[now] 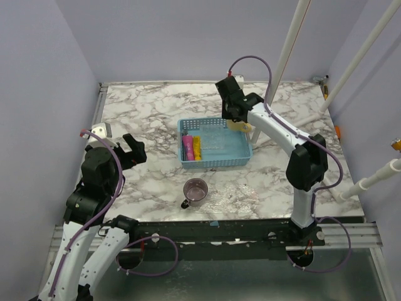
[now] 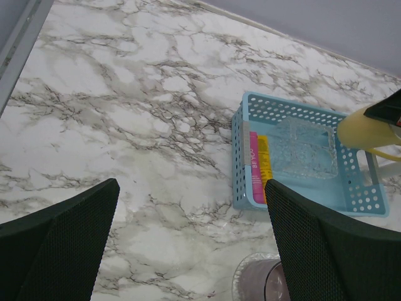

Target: Prepare toiletry sets of a toothbrush and toothpaste on the tray

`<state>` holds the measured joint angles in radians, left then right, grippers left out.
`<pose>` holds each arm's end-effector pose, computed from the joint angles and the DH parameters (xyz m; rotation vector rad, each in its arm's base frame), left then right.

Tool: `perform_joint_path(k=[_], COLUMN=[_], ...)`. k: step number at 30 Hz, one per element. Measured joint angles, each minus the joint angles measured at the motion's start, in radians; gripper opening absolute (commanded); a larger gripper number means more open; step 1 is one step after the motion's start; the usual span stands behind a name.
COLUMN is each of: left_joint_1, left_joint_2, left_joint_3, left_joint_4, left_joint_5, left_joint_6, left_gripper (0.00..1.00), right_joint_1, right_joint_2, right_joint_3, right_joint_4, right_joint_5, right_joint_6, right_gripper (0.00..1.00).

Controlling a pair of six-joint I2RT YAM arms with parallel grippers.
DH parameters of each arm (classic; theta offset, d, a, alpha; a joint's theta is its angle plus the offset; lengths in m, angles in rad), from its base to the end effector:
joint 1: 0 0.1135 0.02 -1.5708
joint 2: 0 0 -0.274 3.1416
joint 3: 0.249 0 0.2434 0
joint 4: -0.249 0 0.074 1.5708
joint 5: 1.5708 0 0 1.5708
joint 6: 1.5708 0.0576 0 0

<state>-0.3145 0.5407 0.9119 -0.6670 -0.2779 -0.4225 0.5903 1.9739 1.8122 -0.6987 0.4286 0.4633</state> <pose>0.1066 -0.0181 0.3583 -0.2916 1.8395 -0.2526 0.3892 0.2319 0.2909 0.0398 2.3313 -0.0038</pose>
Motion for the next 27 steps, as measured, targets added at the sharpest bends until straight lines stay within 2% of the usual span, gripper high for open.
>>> perform_joint_path(k=[13, 20, 27], left_joint_1=[0.0, 0.0, 0.0], left_joint_2=[0.014, 0.026, 0.027], left_joint_3=[0.0, 0.0, -0.005], left_joint_4=[0.0, 0.001, 0.003], left_joint_5=[0.0, 0.0, 0.0], left_joint_6=[0.0, 0.001, 0.001], left_gripper=[0.98, 0.98, 0.98], right_joint_1=[0.11, 0.229, 0.335], right_joint_2=[-0.102, -0.193, -0.303], right_joint_3=[-0.003, -0.008, -0.108], right_joint_4=[-0.06, -0.086, -0.12], right_joint_5=[0.026, 0.069, 0.085], right_joint_6=[-0.029, -0.028, -0.006], right_gripper=[0.01, 0.01, 0.01])
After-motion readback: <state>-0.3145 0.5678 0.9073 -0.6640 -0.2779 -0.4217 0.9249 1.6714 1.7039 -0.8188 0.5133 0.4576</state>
